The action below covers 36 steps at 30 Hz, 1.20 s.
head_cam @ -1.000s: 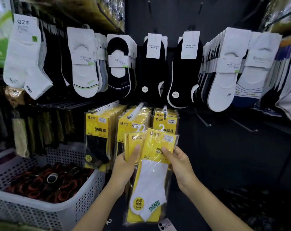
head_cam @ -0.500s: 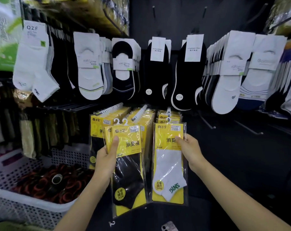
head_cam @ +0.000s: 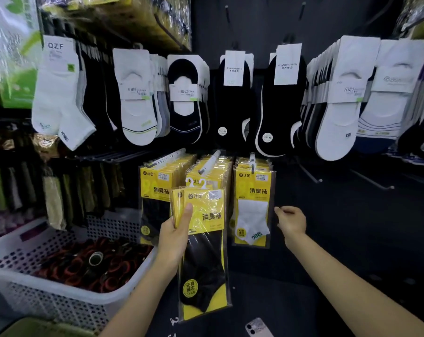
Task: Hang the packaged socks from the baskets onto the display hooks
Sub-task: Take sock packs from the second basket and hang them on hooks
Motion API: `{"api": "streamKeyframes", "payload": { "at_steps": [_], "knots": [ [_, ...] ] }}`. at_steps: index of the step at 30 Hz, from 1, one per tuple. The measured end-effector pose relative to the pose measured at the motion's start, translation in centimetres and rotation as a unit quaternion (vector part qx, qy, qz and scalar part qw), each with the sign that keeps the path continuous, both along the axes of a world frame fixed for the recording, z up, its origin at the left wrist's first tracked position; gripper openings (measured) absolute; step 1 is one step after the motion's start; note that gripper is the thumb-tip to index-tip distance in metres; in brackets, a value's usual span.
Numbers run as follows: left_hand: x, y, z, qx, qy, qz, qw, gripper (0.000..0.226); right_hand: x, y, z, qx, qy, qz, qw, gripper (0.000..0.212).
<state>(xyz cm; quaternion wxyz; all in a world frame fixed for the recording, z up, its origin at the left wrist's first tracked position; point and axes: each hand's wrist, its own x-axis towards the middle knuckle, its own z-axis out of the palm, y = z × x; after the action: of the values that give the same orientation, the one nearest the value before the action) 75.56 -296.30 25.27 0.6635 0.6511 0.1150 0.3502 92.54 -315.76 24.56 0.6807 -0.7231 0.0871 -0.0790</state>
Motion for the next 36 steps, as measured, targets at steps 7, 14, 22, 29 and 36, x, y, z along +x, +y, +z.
{"api": "streamKeyframes", "payload": {
  "at_steps": [7,14,22,29,36],
  "knots": [
    [0.9,-2.9,-0.3,-0.034,0.032,-0.084,0.995,0.029,-7.6,0.2,0.5,0.039,-0.06,0.253,0.965,0.02],
    [1.5,-4.6,-0.1,-0.032,0.066,-0.082,0.994,0.031,-9.6,-0.2,0.7,0.069,-0.091,0.287,0.951,0.017],
    [0.9,-1.3,0.4,-0.01,0.088,0.021,0.996,0.059,-7.8,-1.8,1.5,0.12,-0.129,0.2,0.964,0.01],
    [0.6,1.0,1.4,-0.015,0.058,0.045,0.997,0.044,-5.3,-0.1,4.0,0.062,-0.179,0.193,0.963,0.005],
    [0.3,1.2,1.9,-0.007,0.048,0.03,0.998,0.052,-2.0,2.6,3.4,0.063,-0.138,0.126,0.98,0.005]
  ]
}}
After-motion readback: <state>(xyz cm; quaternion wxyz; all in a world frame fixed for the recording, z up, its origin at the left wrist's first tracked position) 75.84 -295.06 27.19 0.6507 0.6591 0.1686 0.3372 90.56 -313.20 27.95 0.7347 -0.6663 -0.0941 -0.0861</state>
